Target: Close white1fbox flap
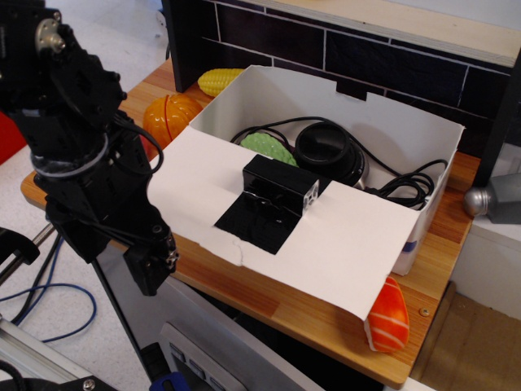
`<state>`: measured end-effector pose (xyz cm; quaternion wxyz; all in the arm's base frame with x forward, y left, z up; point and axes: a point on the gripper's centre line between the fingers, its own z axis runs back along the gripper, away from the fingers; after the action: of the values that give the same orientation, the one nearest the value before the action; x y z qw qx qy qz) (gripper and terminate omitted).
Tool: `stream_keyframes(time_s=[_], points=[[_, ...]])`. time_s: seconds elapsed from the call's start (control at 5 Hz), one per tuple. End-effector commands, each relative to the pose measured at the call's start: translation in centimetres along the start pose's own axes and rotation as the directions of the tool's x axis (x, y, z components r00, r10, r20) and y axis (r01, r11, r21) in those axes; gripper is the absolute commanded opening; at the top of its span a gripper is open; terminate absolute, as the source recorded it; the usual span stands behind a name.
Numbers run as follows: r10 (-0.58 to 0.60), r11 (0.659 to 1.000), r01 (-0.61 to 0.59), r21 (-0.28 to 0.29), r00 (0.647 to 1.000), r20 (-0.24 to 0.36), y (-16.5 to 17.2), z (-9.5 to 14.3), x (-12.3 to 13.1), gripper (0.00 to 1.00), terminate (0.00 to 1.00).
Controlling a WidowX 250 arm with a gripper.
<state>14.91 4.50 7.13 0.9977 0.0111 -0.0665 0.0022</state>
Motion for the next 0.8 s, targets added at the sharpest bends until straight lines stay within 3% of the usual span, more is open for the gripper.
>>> stream_keyframes(time_s=[0.0,0.6], points=[[0.0,1.0,0.0,0.0,1.0,0.0,0.0,0.0,0.0,1.0,0.0],[-0.035,0.999,0.036,-0.028,0.998,0.047,0.2,-1.5,1.5,1.0,0.0]])
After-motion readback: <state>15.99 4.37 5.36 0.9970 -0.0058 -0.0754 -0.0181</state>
